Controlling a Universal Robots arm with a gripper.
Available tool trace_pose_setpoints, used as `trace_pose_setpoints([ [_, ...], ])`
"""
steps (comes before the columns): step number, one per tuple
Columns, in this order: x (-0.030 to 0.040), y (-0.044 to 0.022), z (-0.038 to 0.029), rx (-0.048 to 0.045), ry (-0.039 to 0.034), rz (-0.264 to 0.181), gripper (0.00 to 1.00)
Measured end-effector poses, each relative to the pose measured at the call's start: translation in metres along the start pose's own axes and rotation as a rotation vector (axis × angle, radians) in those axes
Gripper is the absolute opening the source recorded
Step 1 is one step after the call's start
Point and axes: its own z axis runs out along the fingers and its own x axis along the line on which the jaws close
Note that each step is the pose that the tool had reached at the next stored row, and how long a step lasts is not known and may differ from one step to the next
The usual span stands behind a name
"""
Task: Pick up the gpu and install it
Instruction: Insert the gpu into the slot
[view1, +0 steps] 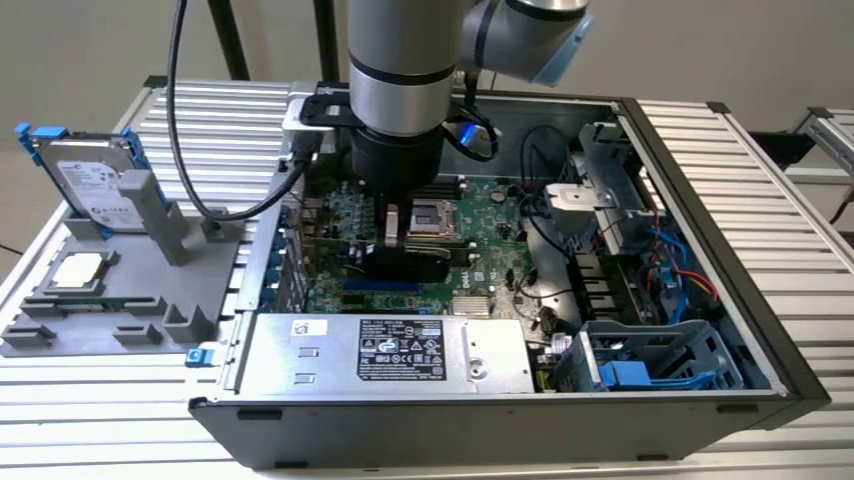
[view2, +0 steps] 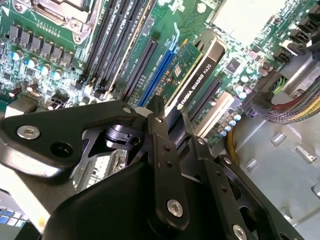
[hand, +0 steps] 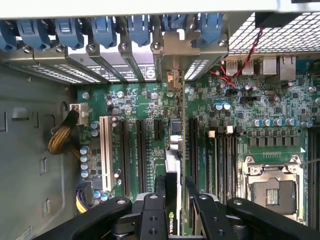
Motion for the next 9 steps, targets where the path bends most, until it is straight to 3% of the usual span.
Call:
trace_pose_setpoints([
  [9,0.0001,0.0019,0.0037,0.0,0.0002,0.0,0.0],
])
